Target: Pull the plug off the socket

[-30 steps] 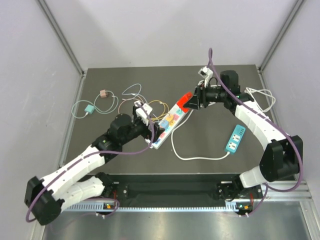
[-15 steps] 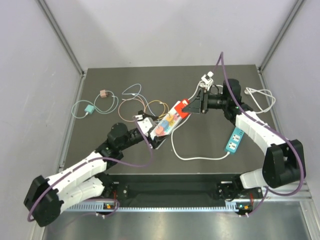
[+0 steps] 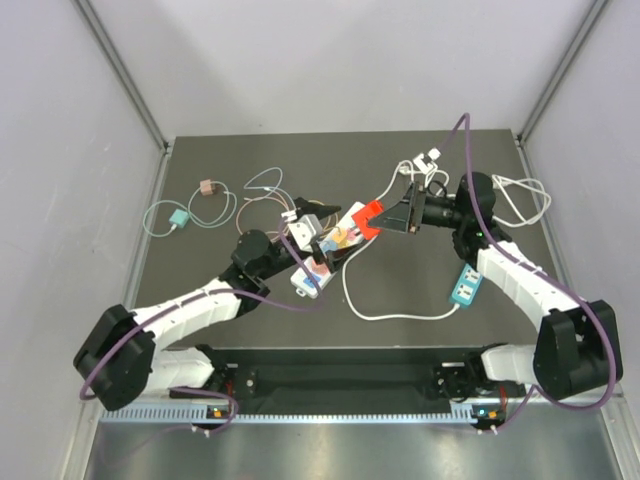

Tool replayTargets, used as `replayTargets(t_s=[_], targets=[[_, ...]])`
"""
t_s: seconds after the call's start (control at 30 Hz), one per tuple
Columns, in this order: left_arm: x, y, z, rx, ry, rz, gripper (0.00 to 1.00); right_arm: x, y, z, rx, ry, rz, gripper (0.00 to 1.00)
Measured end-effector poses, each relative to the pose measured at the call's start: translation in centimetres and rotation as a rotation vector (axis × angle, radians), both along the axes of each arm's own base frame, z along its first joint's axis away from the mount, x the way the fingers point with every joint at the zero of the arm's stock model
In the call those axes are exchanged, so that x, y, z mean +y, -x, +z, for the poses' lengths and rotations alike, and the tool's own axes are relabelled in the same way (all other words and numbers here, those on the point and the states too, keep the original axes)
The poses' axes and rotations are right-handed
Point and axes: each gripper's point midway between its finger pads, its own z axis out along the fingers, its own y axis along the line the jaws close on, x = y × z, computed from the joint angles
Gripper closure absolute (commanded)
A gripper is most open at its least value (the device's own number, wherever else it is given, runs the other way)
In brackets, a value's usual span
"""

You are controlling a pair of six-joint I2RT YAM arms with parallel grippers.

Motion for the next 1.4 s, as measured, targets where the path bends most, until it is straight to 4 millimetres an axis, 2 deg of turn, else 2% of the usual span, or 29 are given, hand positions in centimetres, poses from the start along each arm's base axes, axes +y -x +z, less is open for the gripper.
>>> replayTargets(t_s=[0.13, 0.33, 0.63, 0.83, 1.17, 1.27, 1.4], targets=[[-1.3, 0.1, 1.1, -0.023, 0.018, -0.026, 0.01, 0.0, 0.1, 0.0, 0.031, -0.020, -0.006, 1.00], [-3.2, 0.3, 0.9, -0.041, -0.001, -0.047, 0.01, 0.1, 0.0, 0.6, 0.045, -0.046, -0.011, 1.00], [-4.3, -0.2, 1.9, -0.097, -0.012, -0.007, 0.02, 0.0, 0.1, -0.3, 0.083, -0.051, -0.029, 1.00], [-5.2, 0.4, 2.3, -0.145, -0.046, 0.017, 0.05, 0.1, 0.1, 0.1, 0.119, -0.071, -0.030, 1.00], [-5.1, -0.8, 1.2, -0.185, -0.140, 0.128, 0.17, 0.1, 0.1, 0.5, 0.154, -0.092, -0.031, 1.00], [-5.0, -1.3, 1.0, -0.183, -0.151, 0.147, 0.23, 0.1, 0.1, 0.6, 0.145, -0.095, -0.031, 1.00], [-5.0, -1.6, 1.1, -0.177, -0.150, 0.164, 0.39, 0.1, 0.1, 0.7, 0.140, -0.095, -0.032, 0.99]])
